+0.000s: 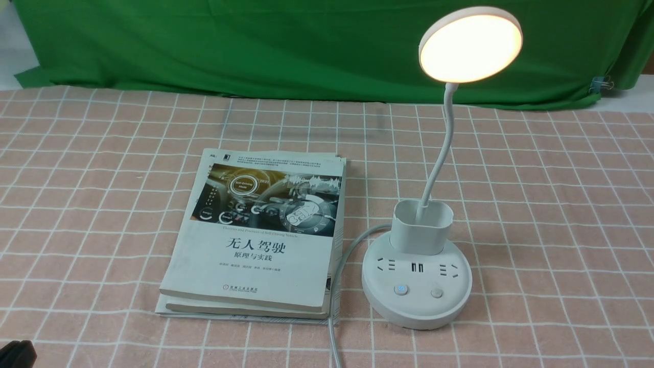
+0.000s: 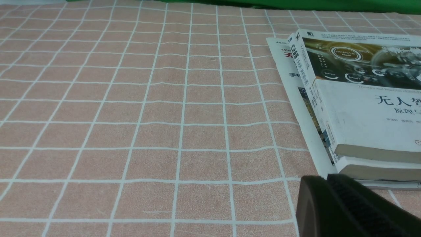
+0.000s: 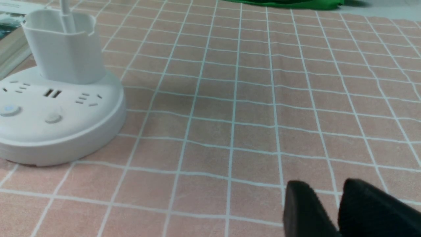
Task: Turn off the table lamp on the pink coffee tablecloth by hand.
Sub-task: 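Press the power button on the lamp base to turn the lamp off with the right gripper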
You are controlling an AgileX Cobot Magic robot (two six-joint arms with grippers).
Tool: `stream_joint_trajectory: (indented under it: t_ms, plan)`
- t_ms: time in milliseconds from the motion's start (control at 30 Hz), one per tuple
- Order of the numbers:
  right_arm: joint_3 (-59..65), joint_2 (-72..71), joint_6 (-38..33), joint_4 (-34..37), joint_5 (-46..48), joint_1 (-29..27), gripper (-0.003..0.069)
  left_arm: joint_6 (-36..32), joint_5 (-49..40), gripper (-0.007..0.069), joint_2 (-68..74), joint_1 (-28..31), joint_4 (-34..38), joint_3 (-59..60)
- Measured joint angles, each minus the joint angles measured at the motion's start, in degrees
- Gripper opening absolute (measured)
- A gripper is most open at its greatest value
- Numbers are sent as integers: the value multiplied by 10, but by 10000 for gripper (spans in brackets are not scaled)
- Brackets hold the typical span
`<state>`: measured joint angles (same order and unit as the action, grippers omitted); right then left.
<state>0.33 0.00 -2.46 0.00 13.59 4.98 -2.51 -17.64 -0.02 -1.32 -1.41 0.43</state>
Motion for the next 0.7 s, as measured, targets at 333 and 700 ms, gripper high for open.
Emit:
stream_joint_trajectory:
  t_ms: [333,700]
  plan:
    - [0,0,180,77,-181,0,239,0,0,6,0,0,0,0]
    - [-13,19,259,79,-190,0,218,0,0,6,0,0,0,0]
